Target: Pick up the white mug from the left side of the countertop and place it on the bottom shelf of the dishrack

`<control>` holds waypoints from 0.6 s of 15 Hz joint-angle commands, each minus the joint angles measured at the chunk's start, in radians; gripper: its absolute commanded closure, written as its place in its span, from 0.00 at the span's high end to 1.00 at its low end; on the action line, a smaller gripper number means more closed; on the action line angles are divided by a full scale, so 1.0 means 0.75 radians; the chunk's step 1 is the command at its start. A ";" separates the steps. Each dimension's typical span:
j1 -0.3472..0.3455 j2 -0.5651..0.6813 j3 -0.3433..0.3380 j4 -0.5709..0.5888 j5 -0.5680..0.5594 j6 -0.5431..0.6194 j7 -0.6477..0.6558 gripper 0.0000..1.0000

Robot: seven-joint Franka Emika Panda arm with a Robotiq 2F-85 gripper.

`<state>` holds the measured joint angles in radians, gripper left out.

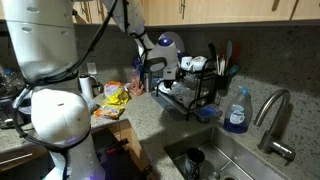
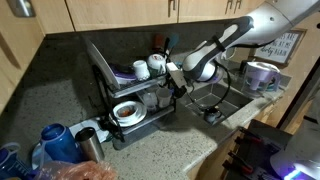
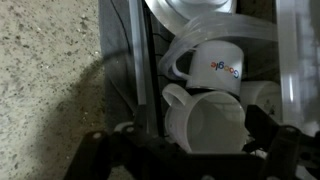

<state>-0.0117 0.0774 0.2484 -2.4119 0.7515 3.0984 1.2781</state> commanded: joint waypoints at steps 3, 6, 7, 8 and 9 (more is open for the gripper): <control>0.010 -0.226 0.038 -0.160 0.188 -0.012 -0.091 1.00; 0.026 -0.276 -0.012 -0.229 0.136 -0.091 -0.023 1.00; 0.018 -0.281 -0.018 -0.254 0.095 -0.116 0.021 1.00; 0.002 -0.284 -0.012 -0.278 0.053 -0.128 0.068 1.00; -0.015 -0.287 -0.006 -0.299 0.005 -0.151 0.121 1.00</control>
<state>0.0080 -0.0900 0.2362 -2.5733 0.8294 3.0422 1.2701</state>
